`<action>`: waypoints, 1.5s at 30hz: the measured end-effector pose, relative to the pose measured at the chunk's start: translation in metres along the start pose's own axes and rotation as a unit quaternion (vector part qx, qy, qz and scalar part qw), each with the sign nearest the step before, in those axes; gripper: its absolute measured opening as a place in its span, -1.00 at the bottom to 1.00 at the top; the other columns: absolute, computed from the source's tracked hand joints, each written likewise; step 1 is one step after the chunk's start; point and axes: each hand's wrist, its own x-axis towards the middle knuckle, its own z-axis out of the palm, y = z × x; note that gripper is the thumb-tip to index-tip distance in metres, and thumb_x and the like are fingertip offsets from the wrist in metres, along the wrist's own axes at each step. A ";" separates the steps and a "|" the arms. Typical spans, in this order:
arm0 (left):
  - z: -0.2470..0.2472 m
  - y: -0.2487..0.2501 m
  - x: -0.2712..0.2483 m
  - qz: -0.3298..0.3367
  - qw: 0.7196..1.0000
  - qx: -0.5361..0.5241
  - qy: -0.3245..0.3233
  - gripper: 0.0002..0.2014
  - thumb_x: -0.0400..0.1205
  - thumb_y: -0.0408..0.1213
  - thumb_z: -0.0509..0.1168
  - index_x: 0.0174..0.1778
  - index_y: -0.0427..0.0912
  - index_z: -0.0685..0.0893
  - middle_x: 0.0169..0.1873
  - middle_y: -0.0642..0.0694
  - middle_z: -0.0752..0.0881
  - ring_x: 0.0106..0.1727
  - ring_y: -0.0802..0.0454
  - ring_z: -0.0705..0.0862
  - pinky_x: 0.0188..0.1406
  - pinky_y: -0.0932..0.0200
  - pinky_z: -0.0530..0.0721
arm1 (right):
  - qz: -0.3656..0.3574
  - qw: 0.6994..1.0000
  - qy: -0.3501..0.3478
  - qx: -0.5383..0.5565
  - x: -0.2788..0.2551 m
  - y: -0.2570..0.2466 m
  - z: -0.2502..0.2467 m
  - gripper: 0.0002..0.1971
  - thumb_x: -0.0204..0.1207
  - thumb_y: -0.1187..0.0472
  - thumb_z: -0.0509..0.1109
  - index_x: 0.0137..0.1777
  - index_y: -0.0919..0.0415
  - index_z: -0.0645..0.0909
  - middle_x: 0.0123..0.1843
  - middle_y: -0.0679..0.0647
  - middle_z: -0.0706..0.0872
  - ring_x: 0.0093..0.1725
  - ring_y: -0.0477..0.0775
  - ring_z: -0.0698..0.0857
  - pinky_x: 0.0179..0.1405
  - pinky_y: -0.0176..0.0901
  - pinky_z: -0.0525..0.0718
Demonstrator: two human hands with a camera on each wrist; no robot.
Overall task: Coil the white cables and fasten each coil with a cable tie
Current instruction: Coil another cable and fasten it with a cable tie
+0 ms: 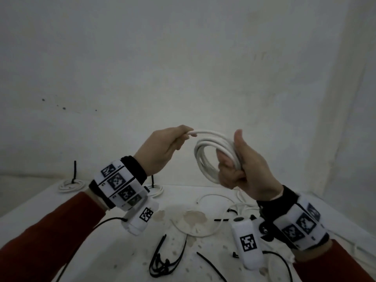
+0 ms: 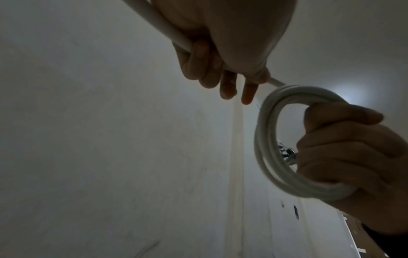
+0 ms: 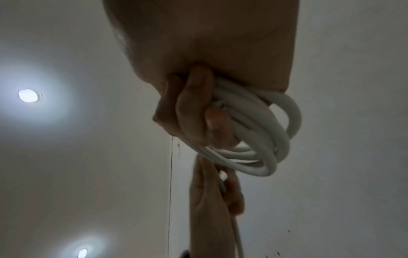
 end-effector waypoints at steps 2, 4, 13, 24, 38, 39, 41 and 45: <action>0.006 -0.009 -0.008 -0.031 0.999 -0.015 0.003 -0.64 0.73 -0.12 -0.04 0.13 -0.15 0.63 -0.43 0.09 0.47 -0.37 0.18 0.46 -0.32 0.33 0.47 | -0.029 0.998 0.029 0.043 -0.004 -0.008 -0.005 -0.36 0.56 -0.30 -0.19 -0.53 0.10 0.39 -0.76 -0.09 0.19 -0.73 -0.14 0.10 -0.59 -0.17 0.01; 0.010 -0.018 -0.016 -0.042 0.999 -0.001 0.009 -0.60 0.74 -0.01 -0.04 0.11 -0.14 0.64 -0.40 0.13 0.47 -0.37 0.16 0.44 -0.34 0.16 0.51 | -0.045 0.994 0.065 0.073 -0.010 -0.016 -0.010 -0.36 0.55 -0.30 -0.18 -0.55 0.10 0.40 -0.76 -0.10 0.14 -0.75 -0.14 0.07 -0.60 -0.18 0.01; 0.034 -0.017 -0.037 -0.011 0.997 0.066 0.027 -0.53 0.75 0.06 -0.13 0.10 -0.11 0.62 -0.03 0.07 0.77 -0.12 0.19 0.68 -0.30 0.11 0.69 | -0.173 0.938 0.015 0.300 -0.014 -0.016 -0.041 -0.42 0.71 -0.15 -0.16 -0.37 0.13 0.46 -0.66 -0.05 0.16 -0.70 -0.02 0.12 -0.60 -0.22 0.27; 0.047 0.013 -0.055 0.083 0.956 0.269 -0.083 -0.60 0.47 -0.51 0.26 0.25 -0.23 0.55 -0.24 -0.05 0.59 -0.45 0.01 0.54 -0.78 0.22 0.43 | -0.261 0.894 0.193 0.310 0.014 0.008 -0.042 -0.88 0.54 0.17 0.09 -0.21 0.14 0.38 -0.47 0.00 0.43 -0.50 -0.04 0.37 -0.30 -0.17 0.37; 0.003 0.022 -0.035 0.245 0.887 0.391 -0.023 -0.64 0.74 -0.08 0.15 -0.33 -0.08 0.65 -0.39 0.03 0.62 -0.30 -0.01 0.60 -0.13 0.11 0.37 | -0.008 0.981 0.076 -0.181 0.033 0.065 -0.006 -0.75 0.72 0.37 0.07 -0.20 0.31 0.45 -0.41 0.17 0.57 -0.47 0.07 0.51 -0.39 -0.14 0.54; 0.000 0.022 -0.034 0.245 0.888 0.388 -0.013 -0.63 0.74 -0.05 0.14 -0.33 -0.06 0.65 -0.39 0.05 0.63 -0.29 -0.01 0.60 -0.09 0.10 0.36 | 0.004 0.981 0.030 -0.194 0.029 0.066 -0.002 -0.74 0.73 0.35 0.07 -0.17 0.35 0.48 -0.41 0.17 0.58 -0.45 0.11 0.54 -0.36 -0.13 0.57; -0.004 0.019 -0.032 0.234 0.900 0.367 0.002 -0.64 0.72 0.01 0.16 -0.33 -0.03 0.67 -0.37 0.09 0.65 -0.24 0.02 0.58 -0.02 0.08 0.33 | 0.034 0.977 -0.026 -0.208 0.022 0.065 0.005 -0.68 0.77 0.23 0.03 -0.12 0.38 0.50 -0.42 0.12 0.61 -0.43 0.12 0.56 -0.35 -0.20 0.58; -0.007 0.016 -0.032 0.179 0.939 0.293 0.020 -0.64 0.67 0.08 0.17 -0.30 -0.02 0.69 -0.33 0.16 0.69 -0.14 0.07 0.52 0.01 0.05 0.25 | 0.078 0.970 -0.039 -0.227 0.012 0.059 0.020 -0.35 0.70 -0.18 -0.24 -0.19 0.27 0.51 -0.55 0.05 0.51 -0.51 0.06 0.53 -0.47 -0.28 0.47</action>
